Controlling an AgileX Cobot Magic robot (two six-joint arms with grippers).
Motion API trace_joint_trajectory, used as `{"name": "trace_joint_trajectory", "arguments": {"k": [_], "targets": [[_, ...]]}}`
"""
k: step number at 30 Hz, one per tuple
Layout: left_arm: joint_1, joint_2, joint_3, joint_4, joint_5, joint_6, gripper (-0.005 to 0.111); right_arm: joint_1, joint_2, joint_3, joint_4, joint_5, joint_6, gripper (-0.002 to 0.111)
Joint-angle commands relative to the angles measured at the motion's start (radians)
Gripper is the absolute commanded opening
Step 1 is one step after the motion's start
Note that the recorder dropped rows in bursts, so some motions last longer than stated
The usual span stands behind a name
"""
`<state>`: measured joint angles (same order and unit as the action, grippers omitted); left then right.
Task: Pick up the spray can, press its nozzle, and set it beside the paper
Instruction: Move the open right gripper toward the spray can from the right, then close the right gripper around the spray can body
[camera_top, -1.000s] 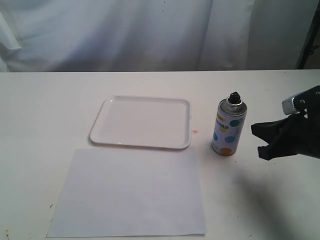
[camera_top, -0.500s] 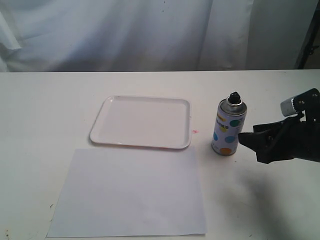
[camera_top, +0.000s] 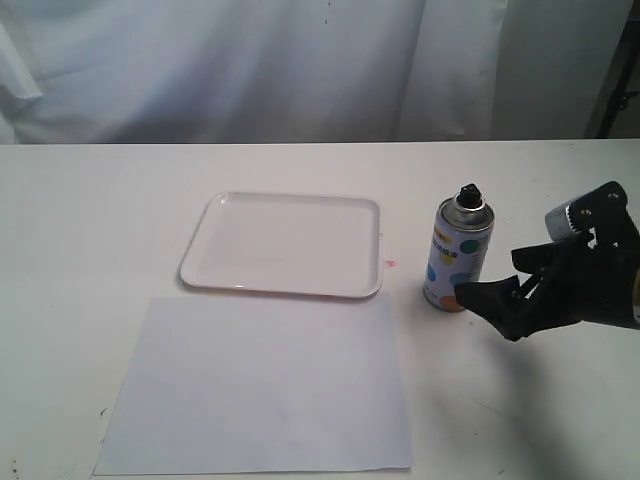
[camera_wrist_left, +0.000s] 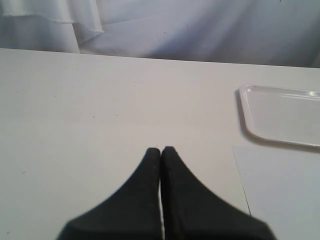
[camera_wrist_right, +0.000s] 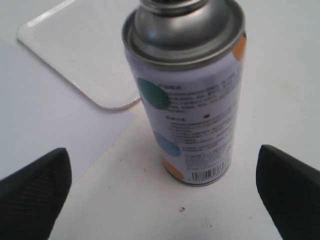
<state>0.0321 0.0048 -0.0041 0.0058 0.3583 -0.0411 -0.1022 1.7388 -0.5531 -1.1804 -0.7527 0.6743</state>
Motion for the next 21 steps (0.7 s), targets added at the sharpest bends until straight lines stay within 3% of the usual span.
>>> {"name": "trace_joint_trajectory", "arguments": {"k": [1,8,21], "targets": [[0.001,-0.005,0.004,0.004,-0.014,-0.003,0.000,0.015,0.000,-0.004,0.099,0.006,-0.122,0.091],[0.001,-0.005,0.004,0.004,-0.014,-0.003,0.000,0.015,0.093,-0.012,0.206,-0.068,-0.235,0.091],[0.001,-0.005,0.004,0.004,-0.014,-0.003,0.000,0.015,0.309,-0.129,0.213,-0.260,-0.230,0.091]]}}
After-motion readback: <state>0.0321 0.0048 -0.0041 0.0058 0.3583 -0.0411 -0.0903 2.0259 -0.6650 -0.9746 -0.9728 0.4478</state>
